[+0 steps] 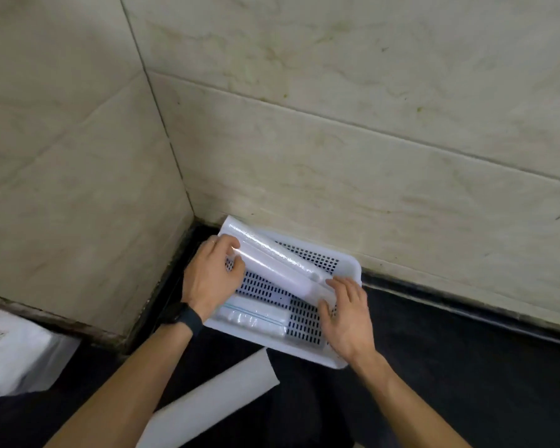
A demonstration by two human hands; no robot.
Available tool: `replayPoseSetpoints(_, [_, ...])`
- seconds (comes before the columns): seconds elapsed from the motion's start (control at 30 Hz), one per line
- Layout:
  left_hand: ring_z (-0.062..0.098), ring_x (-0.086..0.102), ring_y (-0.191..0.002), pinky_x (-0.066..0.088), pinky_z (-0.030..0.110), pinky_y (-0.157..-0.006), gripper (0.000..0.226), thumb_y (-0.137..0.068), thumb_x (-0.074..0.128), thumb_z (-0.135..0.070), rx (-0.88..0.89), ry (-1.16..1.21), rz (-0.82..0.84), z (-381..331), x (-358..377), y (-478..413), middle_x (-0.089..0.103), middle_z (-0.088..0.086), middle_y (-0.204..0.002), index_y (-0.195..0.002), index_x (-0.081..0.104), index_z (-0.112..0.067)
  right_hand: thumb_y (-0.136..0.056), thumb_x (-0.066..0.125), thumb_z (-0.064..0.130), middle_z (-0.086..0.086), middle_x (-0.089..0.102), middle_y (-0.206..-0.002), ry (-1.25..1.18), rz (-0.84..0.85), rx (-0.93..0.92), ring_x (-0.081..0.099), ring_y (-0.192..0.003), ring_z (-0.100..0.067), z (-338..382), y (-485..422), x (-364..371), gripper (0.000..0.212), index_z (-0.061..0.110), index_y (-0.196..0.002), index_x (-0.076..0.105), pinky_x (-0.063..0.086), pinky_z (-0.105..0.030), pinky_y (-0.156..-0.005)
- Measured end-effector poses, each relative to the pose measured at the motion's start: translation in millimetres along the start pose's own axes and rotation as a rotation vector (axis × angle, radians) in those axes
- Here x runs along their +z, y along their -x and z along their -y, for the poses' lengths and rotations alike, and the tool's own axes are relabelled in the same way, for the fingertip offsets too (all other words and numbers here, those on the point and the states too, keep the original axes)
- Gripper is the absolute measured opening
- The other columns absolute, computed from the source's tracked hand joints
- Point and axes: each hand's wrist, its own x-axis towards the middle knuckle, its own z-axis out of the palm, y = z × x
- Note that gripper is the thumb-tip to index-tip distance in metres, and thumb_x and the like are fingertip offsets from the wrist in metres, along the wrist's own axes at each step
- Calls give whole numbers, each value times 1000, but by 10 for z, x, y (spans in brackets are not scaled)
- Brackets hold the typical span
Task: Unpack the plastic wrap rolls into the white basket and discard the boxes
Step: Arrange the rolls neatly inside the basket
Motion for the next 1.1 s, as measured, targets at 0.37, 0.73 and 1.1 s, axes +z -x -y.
replayPoseSetpoints(0.37, [25,39,-140,34,33,-110,72,-92,65,-35,-508,364,372,155,-95,-507,36,2,-156,-154,30,-20,-102,42,32,-16,47,-139,412,538,-105,48,-122,-35,441,-1217,162,41,10,-135,48,44,-43,-99])
replayPoseSetpoints(0.73, [22,51,-129,39,28,-106,62,-91,68,-31,-501,484,260,320,-18,-479,52,7,-144,-147,45,-14,-102,44,19,-14,57,-116,-37,250,-163,54,-89,-23,410,-748,-16,32,0,-127,47,40,-28,-71])
replayPoseSetpoints(1.1, [31,55,-121,43,32,-96,41,-98,54,-34,-530,474,242,123,124,-677,64,10,-122,-130,60,-9,-104,46,23,3,51,-135,-154,145,-193,49,-116,-8,316,-156,-7,42,22,-145,40,41,-21,-98])
